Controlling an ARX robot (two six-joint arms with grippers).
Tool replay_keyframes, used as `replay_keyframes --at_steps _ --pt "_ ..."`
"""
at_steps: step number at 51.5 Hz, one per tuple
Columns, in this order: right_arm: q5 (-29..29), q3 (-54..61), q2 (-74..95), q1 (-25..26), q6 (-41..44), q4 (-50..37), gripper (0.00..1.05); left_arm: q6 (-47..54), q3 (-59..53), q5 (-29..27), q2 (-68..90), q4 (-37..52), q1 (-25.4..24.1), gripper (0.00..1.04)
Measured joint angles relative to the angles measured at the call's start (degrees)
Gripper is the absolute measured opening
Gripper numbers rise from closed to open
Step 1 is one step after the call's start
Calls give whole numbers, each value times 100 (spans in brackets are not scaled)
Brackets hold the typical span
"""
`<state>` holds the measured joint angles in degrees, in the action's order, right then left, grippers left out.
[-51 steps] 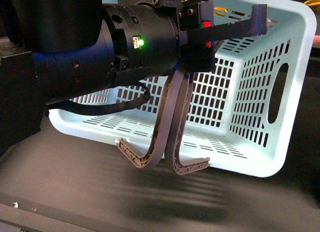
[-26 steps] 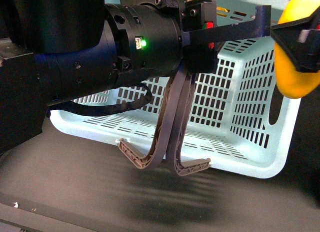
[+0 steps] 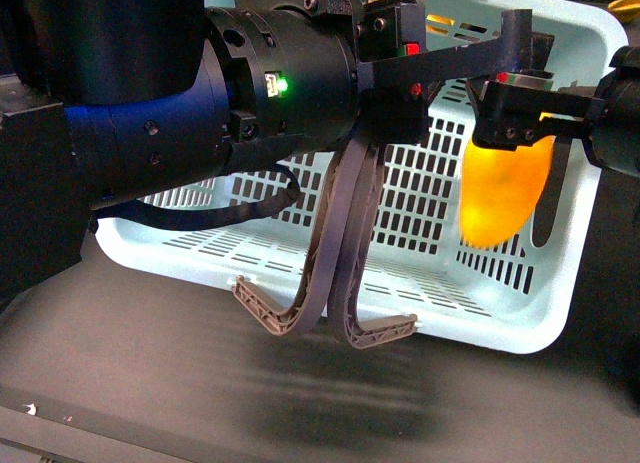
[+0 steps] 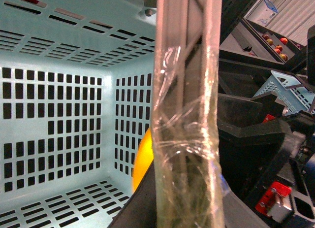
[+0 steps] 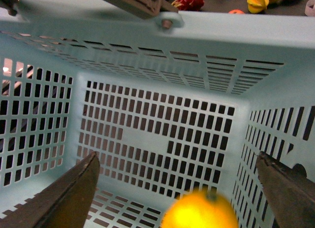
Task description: Pick mango with right arm and hold basket with left
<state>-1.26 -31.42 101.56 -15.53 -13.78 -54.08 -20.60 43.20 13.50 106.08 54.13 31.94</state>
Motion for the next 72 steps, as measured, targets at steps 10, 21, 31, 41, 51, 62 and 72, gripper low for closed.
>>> replay_keyframes --at_steps 10,21,31,41,51,62,72 --pt "273 284 -688 52 -48 -105 97 13 0 2 37 -35 9 10" --pt "555 1001 -2092 232 -160 310 97 22 2 -26 37 -35 0 10" --pt "957 1694 -3620 236 -341 1071 97 24 2 -26 37 -35 0 10" --pt "1681 2190 -5270 -13 -514 2282 97 15 0 7 37 -35 2 10" --pt "2079 2511 -6690 -435 -756 3403 97 15 0 0 37 -35 2 10" --pt "2109 2516 -6811 -455 -837 3434 97 24 2 -7 37 -35 2 10" --pt "1991 2702 -6832 -378 -264 2833 87 17 0 -4 37 -35 0 10"
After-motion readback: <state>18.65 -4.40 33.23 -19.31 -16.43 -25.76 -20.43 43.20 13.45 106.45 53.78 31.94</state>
